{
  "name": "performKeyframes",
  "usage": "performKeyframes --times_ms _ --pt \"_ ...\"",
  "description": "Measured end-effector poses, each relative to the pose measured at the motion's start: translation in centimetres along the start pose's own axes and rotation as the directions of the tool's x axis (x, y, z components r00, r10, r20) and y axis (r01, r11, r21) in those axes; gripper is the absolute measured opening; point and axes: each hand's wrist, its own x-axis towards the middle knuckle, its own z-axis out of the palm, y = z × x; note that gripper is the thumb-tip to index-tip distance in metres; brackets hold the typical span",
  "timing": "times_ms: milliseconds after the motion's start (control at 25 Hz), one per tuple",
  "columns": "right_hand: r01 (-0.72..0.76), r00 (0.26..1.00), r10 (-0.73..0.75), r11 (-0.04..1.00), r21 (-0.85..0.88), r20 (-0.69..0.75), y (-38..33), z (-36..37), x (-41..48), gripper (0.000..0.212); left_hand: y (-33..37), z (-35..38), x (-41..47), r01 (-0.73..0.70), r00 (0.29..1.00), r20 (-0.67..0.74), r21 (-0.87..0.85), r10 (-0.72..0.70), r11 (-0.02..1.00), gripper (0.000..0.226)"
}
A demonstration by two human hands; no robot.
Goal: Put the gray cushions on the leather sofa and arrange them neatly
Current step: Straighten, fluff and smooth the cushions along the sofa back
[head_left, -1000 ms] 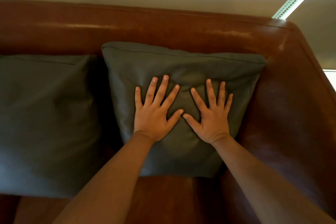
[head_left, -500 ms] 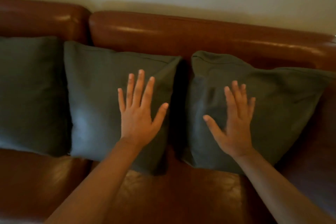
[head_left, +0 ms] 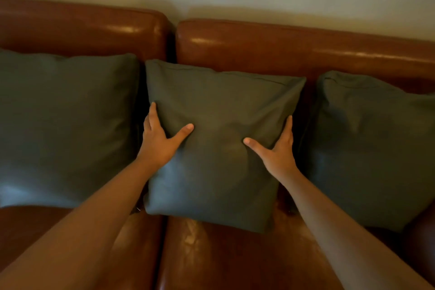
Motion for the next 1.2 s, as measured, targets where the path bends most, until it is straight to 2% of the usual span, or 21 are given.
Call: performKeyframes --times_ms 200,360,480,600,760,920,1080,1200 --pt "-0.006 1.0 0.006 1.0 -0.001 -0.006 0.0 0.2 1.0 0.142 -0.8 0.3 2.0 0.147 0.989 0.01 -0.133 -0.147 0.98 0.135" --pt "-0.037 0.999 0.037 0.999 -0.027 -0.011 0.4 0.6 1.7 0.144 -1.4 0.3 2.8 0.215 0.976 -0.009 -0.105 -0.217 0.971 0.138" --pt "-0.067 0.998 0.066 0.996 -0.053 -0.012 0.3 1.0 2.2 0.144 -2.2 -0.1 3.8 0.266 0.964 0.039 -0.124 -0.263 0.956 0.143" --pt "-0.073 0.997 0.072 0.997 -0.041 -0.021 0.1 1.7 2.2 0.145 -3.1 -0.9 4.6 0.279 0.956 0.169 -0.269 -0.24 0.922 0.136" --pt "-0.08 0.997 0.08 0.997 -0.014 -0.019 -0.1 2.1 2.1 0.14 -5.4 -2.4 5.5 0.348 0.925 0.288 -0.374 -0.249 0.86 0.126" --pt "-0.077 0.995 0.081 0.994 0.073 -0.063 -0.6 3.0 0.3 0.143 -7.1 -4.2 6.6 0.335 0.896 0.403 -0.34 -0.185 0.879 0.112" --pt "-0.047 0.998 0.054 0.986 0.158 -0.043 -2.9 4.2 -0.7 0.128 -7.6 -6.4 6.8 0.292 0.896 0.428 -0.378 -0.114 0.878 0.1" --pt "-0.11 0.993 0.115 0.982 0.155 -0.023 -4.0 5.0 -1.6 0.137 -7.6 -8.1 7.0 0.299 0.873 0.479 -0.377 -0.092 0.876 0.091"
